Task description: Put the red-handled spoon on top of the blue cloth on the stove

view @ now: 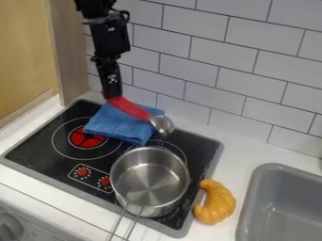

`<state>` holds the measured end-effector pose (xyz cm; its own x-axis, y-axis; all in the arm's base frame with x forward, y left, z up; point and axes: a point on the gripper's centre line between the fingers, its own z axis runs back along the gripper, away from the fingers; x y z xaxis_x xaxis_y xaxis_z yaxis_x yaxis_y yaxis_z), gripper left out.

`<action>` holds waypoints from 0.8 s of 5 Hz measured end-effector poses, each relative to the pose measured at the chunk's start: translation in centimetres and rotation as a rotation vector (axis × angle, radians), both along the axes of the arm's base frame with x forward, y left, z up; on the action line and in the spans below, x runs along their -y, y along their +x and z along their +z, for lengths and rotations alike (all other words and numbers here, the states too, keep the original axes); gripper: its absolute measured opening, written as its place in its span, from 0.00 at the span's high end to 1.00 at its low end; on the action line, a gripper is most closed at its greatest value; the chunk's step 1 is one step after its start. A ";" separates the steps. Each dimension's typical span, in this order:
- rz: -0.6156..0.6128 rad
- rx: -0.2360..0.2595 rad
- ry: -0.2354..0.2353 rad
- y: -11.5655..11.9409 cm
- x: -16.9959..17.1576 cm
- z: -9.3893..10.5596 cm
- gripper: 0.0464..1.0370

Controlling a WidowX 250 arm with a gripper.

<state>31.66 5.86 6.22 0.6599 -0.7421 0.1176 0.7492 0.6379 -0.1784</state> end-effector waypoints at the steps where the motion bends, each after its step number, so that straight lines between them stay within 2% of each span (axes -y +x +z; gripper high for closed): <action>1: 0.028 -0.019 0.062 0.1 -1.0 -1.1 0.87; 2: 0.029 -0.032 0.130 0.1 -2.2 -2.4 0.85; 3: 0.023 -0.057 0.135 0.3 -2.6 -2.9 0.67; 4: -0.047 -0.073 0.066 1.0 -2.0 -3.4 0.37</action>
<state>32.62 7.86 2.82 0.6289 -0.7772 0.0205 0.7652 0.6142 -0.1929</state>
